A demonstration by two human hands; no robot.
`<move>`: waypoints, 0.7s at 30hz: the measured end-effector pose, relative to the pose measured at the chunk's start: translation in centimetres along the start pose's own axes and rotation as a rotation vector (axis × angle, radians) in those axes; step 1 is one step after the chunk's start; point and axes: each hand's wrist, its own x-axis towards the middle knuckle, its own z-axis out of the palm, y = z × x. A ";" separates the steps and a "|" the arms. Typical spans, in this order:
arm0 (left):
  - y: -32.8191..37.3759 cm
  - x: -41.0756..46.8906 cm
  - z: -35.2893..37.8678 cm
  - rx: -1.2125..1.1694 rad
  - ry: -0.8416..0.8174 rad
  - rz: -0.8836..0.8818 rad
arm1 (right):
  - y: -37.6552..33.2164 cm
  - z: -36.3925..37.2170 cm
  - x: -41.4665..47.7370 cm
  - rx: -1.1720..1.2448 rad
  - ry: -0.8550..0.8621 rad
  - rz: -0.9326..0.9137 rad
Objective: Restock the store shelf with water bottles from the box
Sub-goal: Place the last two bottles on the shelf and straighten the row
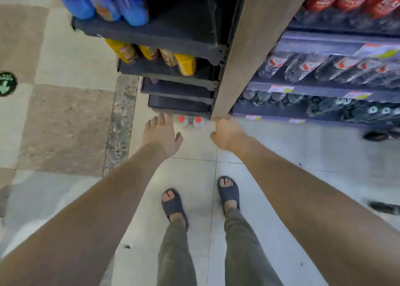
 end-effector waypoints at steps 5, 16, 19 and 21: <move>-2.2 6.5 8.0 -0.007 -0.072 0.074 | 1.9 6.8 6.9 0.058 -0.035 0.142; -7.1 23.6 30.4 -0.157 -0.117 -0.009 | 7.6 23.4 27.9 0.259 0.068 0.198; -7.0 27.6 34.4 -0.327 -0.102 -0.008 | 9.3 26.6 33.1 0.326 0.120 0.192; -6.9 30.0 36.8 -0.393 -0.077 0.035 | 10.1 28.3 36.1 0.344 0.134 0.169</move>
